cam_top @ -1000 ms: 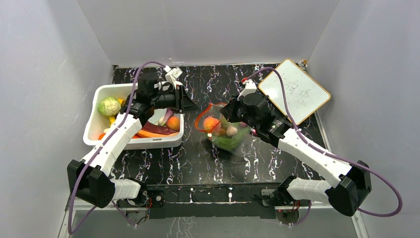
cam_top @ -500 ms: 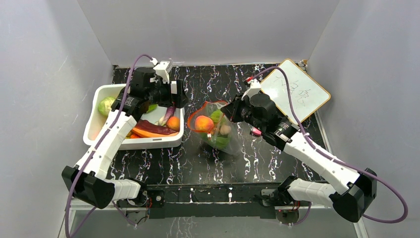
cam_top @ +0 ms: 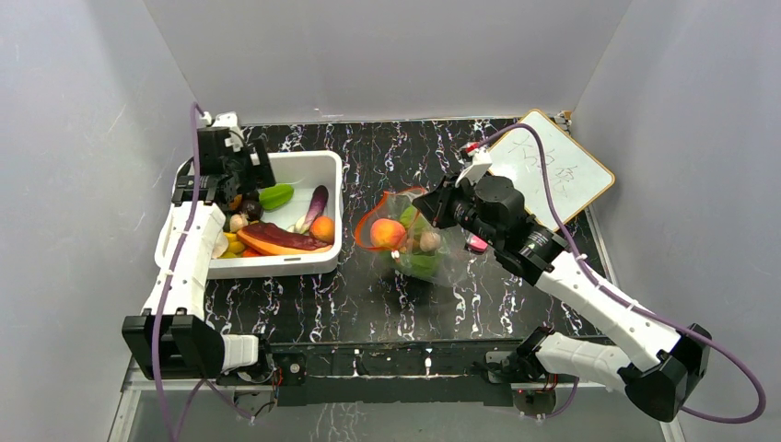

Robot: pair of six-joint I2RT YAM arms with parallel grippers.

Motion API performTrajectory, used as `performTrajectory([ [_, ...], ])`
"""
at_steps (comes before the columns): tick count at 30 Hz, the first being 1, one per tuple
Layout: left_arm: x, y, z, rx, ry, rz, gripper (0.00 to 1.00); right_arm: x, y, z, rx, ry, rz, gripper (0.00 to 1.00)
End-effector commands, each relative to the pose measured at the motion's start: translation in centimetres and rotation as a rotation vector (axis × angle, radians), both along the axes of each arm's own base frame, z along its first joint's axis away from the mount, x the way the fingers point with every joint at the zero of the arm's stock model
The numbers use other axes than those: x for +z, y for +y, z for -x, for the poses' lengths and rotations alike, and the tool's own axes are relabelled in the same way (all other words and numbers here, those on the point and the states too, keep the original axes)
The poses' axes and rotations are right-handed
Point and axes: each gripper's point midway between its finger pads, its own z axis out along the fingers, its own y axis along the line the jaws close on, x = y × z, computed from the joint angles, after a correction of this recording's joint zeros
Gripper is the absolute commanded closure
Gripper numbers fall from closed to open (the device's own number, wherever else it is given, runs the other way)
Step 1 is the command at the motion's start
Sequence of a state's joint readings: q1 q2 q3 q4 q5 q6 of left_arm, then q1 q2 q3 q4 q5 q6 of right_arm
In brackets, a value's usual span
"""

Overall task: Place the food in the zip-top bag and seal the zipper
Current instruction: Pick up the fake vegetable from the bin.

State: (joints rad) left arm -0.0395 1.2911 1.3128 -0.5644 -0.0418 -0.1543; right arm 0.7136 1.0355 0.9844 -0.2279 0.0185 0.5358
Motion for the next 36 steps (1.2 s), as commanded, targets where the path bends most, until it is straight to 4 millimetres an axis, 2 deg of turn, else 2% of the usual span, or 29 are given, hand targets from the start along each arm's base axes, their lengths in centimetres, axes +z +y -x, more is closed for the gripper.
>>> performTrajectory([
  [1, -0.3, 3.8, 0.0, 0.127, -0.038, -0.019, 0.21, 4.7, 0.0, 0.4, 0.020, -0.139, -0.098, 1.00],
  [6, -2.9, 7.4, 0.2, 0.273, -0.017, -0.002, 0.25, 5.0, -0.1, 0.8, 0.029, -0.146, -0.110, 1.00],
  [9, -4.2, 8.1, 0.4, 0.300, -0.007, 0.006, 0.26, 5.3, -0.1, 0.8, 0.031, -0.154, -0.113, 1.00],
  [13, -7.1, 8.5, 1.0, 0.348, 0.045, 0.044, 0.24, 5.5, 0.0, 1.0, 0.044, -0.165, -0.117, 1.00],
  [17, -9.1, 9.1, 1.3, 0.371, 0.070, 0.030, 0.25, 5.4, -0.1, 1.3, 0.050, -0.165, -0.118, 1.00],
  [24, -10.8, 9.7, 1.0, 0.408, 0.086, 0.028, 0.31, 5.7, -0.4, 1.7, 0.050, -0.177, -0.125, 1.00],
  [33, -13.4, 10.3, 1.6, 0.425, 0.121, 0.019, 0.34, 5.6, -0.8, 2.0, 0.049, -0.176, -0.117, 1.00],
  [36, -14.9, 10.2, 1.5, 0.416, 0.148, 0.044, 0.35, 5.6, -0.9, 2.0, 0.046, -0.177, -0.118, 1.00],
])
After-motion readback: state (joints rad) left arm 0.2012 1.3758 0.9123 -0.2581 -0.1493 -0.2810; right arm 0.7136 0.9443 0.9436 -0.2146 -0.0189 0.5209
